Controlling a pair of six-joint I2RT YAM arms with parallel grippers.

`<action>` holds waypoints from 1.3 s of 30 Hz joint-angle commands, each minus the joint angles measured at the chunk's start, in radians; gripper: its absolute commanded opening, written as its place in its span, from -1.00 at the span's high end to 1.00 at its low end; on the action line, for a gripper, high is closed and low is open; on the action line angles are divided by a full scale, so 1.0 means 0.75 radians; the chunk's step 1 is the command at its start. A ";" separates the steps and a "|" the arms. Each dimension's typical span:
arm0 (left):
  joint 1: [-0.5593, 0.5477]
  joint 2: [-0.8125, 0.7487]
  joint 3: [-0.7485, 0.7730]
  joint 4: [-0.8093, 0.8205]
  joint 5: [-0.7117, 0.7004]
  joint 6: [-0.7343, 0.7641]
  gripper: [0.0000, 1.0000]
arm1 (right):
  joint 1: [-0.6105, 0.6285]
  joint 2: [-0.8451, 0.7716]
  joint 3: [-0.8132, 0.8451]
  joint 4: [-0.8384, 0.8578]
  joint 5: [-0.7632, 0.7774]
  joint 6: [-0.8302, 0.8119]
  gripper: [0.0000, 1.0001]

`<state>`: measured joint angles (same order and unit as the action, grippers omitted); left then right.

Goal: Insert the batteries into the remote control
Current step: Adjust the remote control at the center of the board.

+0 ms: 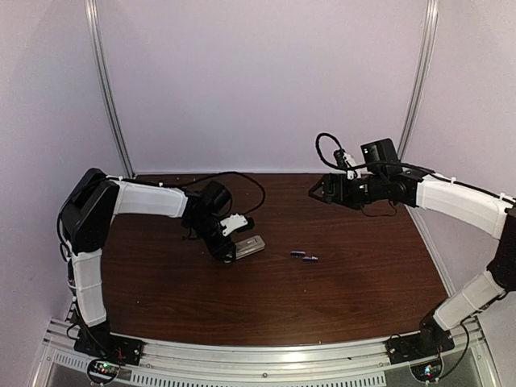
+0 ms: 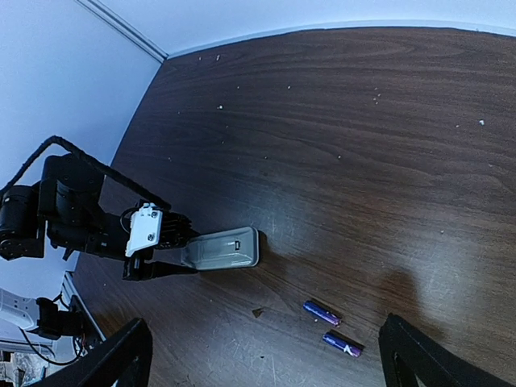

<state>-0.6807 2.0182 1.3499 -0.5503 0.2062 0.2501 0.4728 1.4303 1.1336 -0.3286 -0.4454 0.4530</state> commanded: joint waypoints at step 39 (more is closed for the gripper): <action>-0.164 -0.162 -0.573 0.925 -0.001 -0.315 -0.16 | 0.174 0.599 0.365 -0.169 -0.255 0.086 -0.90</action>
<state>-0.7986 1.9045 0.9802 0.0849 0.2123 0.0315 0.6064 1.8721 1.3819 -0.4011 -0.6533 0.5583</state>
